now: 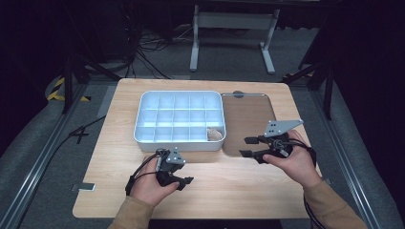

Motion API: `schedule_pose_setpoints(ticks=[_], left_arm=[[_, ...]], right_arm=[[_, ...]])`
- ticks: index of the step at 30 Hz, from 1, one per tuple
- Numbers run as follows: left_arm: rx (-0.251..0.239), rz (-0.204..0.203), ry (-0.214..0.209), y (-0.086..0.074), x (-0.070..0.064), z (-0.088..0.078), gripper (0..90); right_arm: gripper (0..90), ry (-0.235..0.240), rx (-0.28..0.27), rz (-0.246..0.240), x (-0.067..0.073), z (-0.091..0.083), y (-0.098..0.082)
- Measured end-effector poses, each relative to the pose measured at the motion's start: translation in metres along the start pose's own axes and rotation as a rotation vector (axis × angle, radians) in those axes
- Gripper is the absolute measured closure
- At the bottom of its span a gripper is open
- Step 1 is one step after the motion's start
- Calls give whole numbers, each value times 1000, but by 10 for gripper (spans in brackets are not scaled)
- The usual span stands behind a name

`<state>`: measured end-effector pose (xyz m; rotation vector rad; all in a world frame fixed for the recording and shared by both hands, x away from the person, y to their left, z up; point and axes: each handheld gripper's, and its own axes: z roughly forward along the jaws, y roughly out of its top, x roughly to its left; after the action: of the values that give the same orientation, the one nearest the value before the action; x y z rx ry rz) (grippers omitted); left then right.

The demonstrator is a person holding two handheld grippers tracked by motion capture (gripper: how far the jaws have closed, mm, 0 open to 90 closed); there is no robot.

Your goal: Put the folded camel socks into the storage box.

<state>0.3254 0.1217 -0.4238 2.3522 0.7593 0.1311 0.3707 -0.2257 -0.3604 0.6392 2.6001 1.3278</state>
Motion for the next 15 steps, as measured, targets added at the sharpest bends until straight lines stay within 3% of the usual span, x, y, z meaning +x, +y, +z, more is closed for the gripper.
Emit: schedule_pose_setpoints(ticks=[4, 8, 11, 15], left_arm=[[3, 2, 6, 0, 1, -1, 401], [1, 1, 6, 0, 1, -2, 401], [2, 4, 5, 0, 1, -1, 401], [3, 5, 8, -1, 2, -1, 401]], right_arm=[[460, -4, 12, 3, 2, -2, -12], [459, 7, -41, 53, 4, -1, -31], [454, 10, 6, 36, 5, 3, -38], [451, 7, 2, 49, 6, 7, -47]])
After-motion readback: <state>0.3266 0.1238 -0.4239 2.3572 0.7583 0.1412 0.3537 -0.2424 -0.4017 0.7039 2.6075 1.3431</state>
